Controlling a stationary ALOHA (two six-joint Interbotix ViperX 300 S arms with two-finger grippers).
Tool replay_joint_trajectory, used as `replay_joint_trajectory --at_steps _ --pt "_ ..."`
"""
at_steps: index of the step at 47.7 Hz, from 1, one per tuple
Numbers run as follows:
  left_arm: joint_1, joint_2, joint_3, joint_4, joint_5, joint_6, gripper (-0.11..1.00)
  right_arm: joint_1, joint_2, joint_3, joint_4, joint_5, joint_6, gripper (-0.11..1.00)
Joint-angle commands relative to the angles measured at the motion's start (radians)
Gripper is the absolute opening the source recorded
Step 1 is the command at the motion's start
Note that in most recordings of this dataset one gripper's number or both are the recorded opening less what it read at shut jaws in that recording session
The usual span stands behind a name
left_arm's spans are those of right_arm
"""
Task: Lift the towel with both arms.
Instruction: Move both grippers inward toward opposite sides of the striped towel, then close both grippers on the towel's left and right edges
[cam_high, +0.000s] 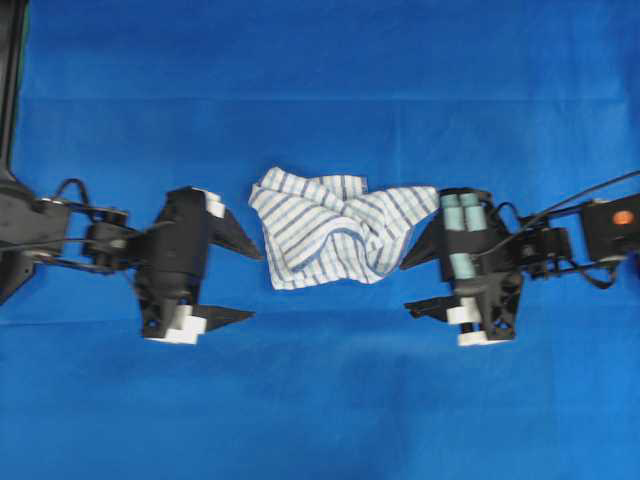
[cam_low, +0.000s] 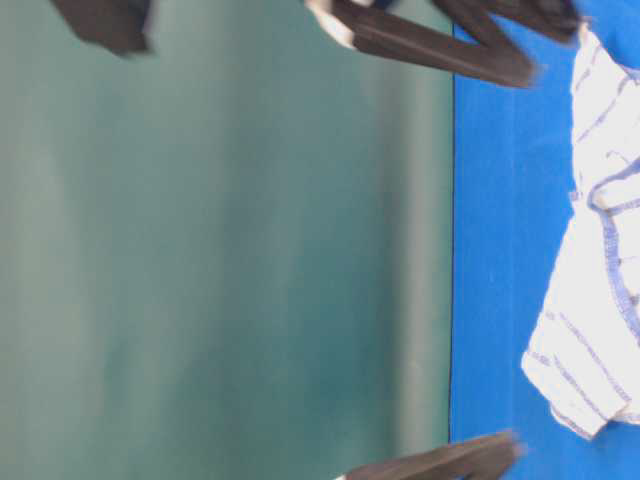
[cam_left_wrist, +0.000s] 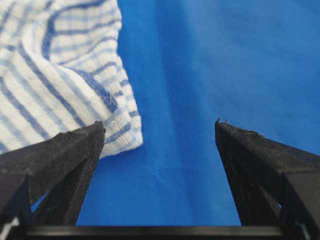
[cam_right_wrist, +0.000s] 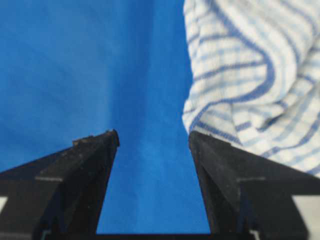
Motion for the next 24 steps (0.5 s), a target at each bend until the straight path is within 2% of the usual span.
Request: replay_joint_trajectory --at_steps 1,14,24 --pt "0.0 0.049 -0.043 -0.003 -0.008 0.002 0.9 -0.011 0.046 -0.032 0.003 -0.014 0.006 0.63" --pt "0.02 0.218 -0.094 -0.003 -0.061 0.006 0.89 -0.023 0.169 -0.052 0.005 -0.094 0.034 0.63" --pt "0.04 0.285 -0.107 -0.003 -0.069 0.014 0.86 -0.025 0.209 -0.058 0.005 -0.137 0.043 0.62"
